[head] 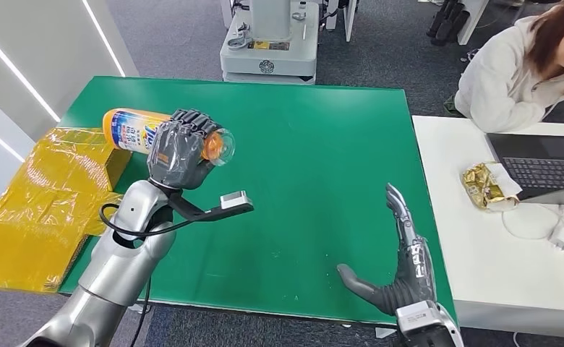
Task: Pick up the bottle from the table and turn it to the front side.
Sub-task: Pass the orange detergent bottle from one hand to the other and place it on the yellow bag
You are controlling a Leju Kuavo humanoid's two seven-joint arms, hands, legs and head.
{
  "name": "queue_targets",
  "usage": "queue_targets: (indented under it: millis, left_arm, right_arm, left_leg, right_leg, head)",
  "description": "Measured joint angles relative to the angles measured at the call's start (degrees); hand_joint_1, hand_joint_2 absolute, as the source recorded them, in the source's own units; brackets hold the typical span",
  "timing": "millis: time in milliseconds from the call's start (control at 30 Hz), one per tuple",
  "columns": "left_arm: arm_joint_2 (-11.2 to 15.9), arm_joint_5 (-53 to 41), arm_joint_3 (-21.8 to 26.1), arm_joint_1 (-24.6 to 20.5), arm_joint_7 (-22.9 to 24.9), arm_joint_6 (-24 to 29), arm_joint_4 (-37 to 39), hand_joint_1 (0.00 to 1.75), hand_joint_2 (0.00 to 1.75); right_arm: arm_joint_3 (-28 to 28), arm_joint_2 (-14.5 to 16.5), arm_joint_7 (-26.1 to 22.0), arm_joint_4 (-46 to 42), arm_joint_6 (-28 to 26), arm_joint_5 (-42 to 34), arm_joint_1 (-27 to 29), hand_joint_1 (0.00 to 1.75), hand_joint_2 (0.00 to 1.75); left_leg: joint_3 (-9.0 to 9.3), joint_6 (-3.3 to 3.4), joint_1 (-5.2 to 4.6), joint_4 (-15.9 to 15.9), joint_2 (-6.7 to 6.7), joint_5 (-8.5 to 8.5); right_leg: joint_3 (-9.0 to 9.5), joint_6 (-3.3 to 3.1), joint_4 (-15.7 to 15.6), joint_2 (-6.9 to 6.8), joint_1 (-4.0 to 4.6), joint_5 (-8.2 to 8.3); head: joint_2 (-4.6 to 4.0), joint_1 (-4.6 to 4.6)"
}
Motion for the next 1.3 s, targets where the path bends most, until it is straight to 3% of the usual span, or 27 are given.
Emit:
queue_targets:
  millis: [367, 1067, 1300]
  left_arm:
    - [0.77, -13.79, -0.08, 1.03, 5.22, 1.97, 4.9, 1.75, 1.75]
    - [1.11, -17.1, -0.08, 1.0, 7.33, 1.89, 7.89, 1.75, 1.75]
    - [3.27, -17.3, -2.84, -0.29, 16.68, -0.96, 10.9, 1.75, 1.75]
  right_arm:
    - [-1.8, 0.34, -0.13, -0.92, 0.05, 1.17, 1.73, 0.0, 1.75]
    - [-2.23, 0.67, -0.62, -0.91, 0.21, 1.36, 2.0, 0.0, 1.75]
    - [-2.53, 1.42, -0.64, -0.87, 0.65, 1.71, 2.41, 0.0, 1.75]
  left_leg:
    - [0.0, 0.0, 0.0, 0.0, 0.0, 0.0]
    - [0.0, 0.0, 0.0, 0.0, 0.0, 0.0]
    - [0.01, 0.0, 0.01, 0.0, 0.0, 0.0]
  right_leg:
    - [0.0, 0.0, 0.0, 0.0, 0.0, 0.0]
    - [0.0, 0.0, 0.0, 0.0, 0.0, 0.0]
    - [-0.01, 0.0, 0.0, 0.02, 0.0, 0.0]
  head:
    - [0.0, 0.01]
    - [0.0, -0.01]
    - [0.0, 0.0]
